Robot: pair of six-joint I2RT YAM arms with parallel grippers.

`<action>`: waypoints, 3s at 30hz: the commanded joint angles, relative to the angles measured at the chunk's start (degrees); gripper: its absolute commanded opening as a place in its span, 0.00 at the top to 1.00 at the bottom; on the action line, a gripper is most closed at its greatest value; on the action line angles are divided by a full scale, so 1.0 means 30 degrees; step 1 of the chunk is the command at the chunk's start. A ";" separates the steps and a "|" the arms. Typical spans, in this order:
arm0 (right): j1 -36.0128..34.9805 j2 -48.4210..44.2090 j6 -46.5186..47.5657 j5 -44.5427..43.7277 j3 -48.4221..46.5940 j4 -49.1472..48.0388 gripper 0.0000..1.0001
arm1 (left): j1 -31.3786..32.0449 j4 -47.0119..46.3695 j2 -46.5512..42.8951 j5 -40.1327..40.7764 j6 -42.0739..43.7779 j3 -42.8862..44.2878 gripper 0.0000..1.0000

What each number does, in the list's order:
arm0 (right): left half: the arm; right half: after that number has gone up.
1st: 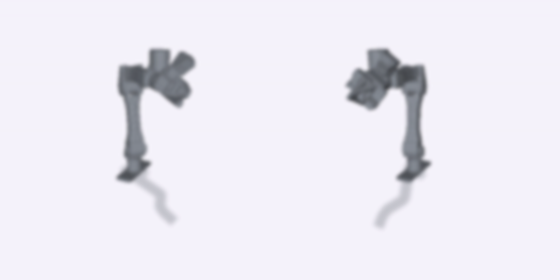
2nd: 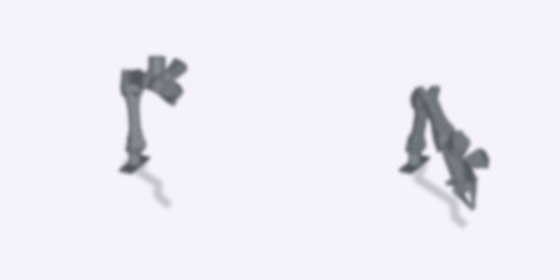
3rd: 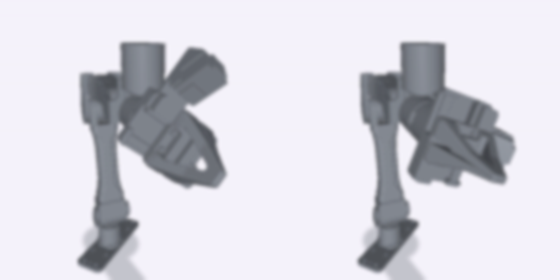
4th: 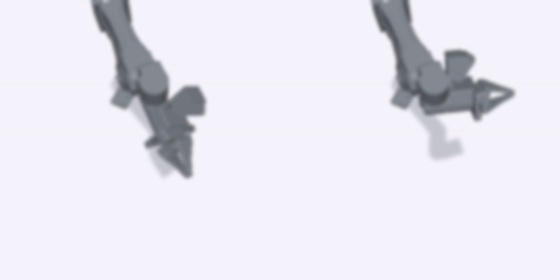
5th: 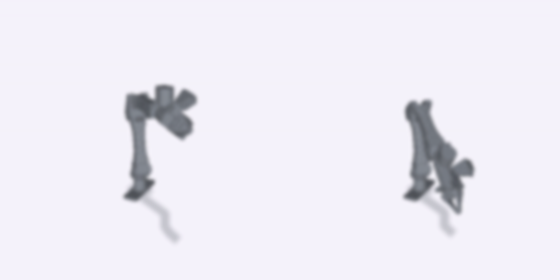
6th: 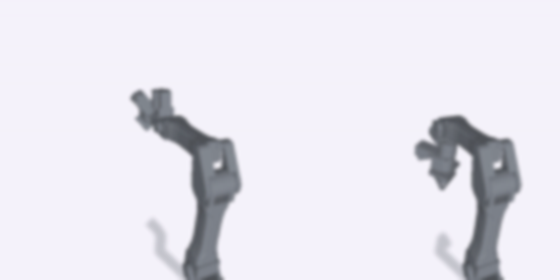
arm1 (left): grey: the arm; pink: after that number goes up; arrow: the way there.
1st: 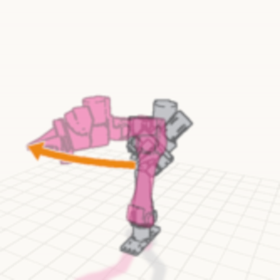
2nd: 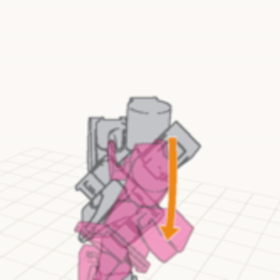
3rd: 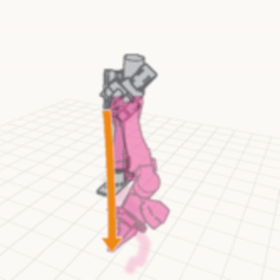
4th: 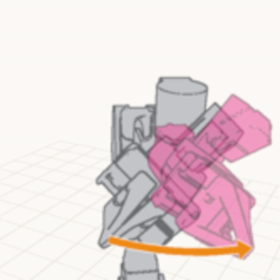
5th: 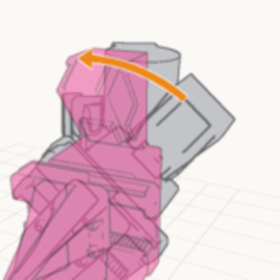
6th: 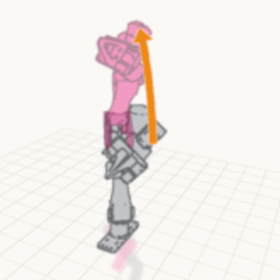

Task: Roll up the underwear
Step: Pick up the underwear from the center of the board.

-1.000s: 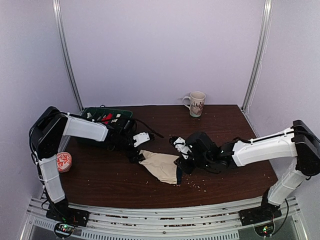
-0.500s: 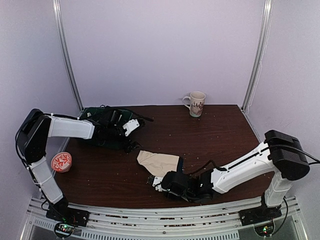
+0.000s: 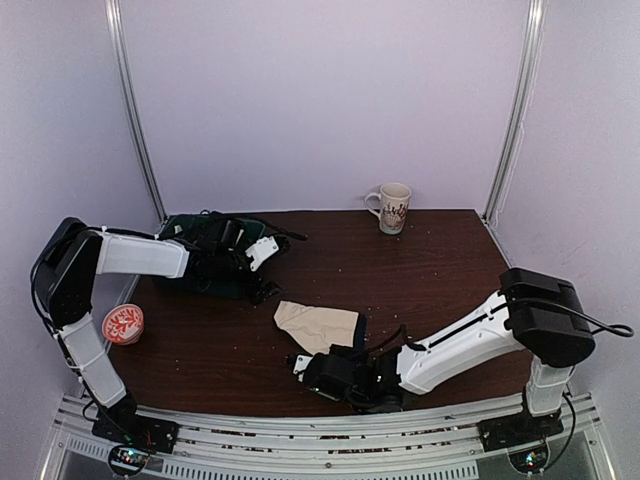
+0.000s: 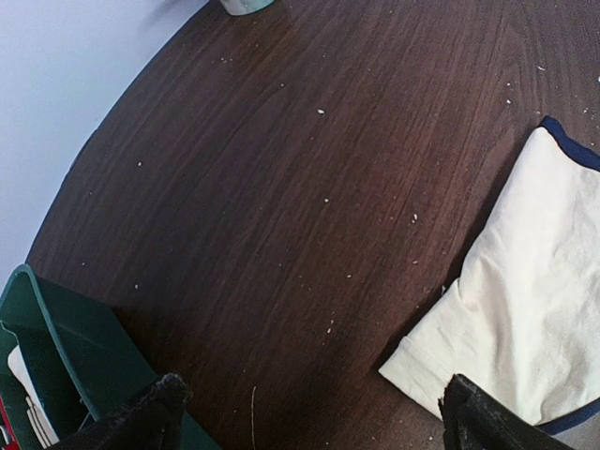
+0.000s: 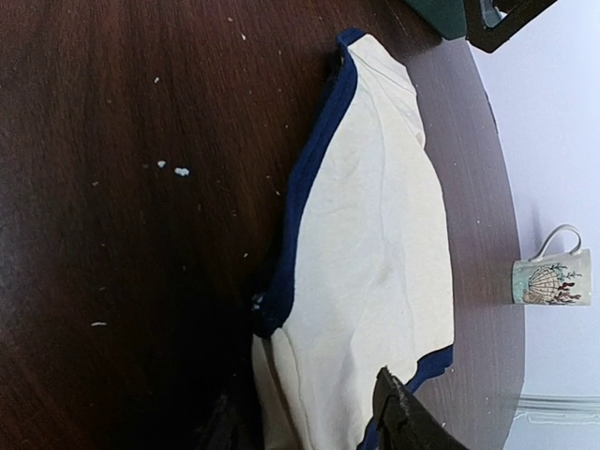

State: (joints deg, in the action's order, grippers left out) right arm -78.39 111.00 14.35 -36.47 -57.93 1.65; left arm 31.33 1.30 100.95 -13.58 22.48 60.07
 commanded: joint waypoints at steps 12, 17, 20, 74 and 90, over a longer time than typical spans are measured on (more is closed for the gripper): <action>0.1290 0.0359 -0.1032 0.3017 -0.0669 0.1492 0.87 | -0.0019 -0.0765 0.0235 -0.0567 -0.0033 -0.0110 0.02; 0.1294 -0.0440 -0.1108 0.4941 -0.0717 0.1736 1.00 | -0.0030 -0.0718 0.0277 -0.0952 0.0196 -0.0125 0.02; 0.1324 -0.0896 -0.1242 0.5485 -0.0688 0.1815 1.00 | -0.0018 -0.0668 0.0227 -0.1242 0.0337 -0.0172 0.02; 0.8772 -0.1822 -0.4743 2.2110 -0.3301 0.6075 1.00 | 0.5128 -0.2927 -0.3133 0.0039 0.9558 -0.6680 0.02; 0.9314 -0.1916 -0.4812 2.1936 -0.3074 0.6247 1.00 | 0.5988 -0.6275 -0.1779 0.5669 1.0899 -0.7923 0.64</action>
State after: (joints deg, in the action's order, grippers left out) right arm -50.89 105.12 0.01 29.56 -67.96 20.95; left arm 48.86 -13.61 94.72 -1.08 53.32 37.12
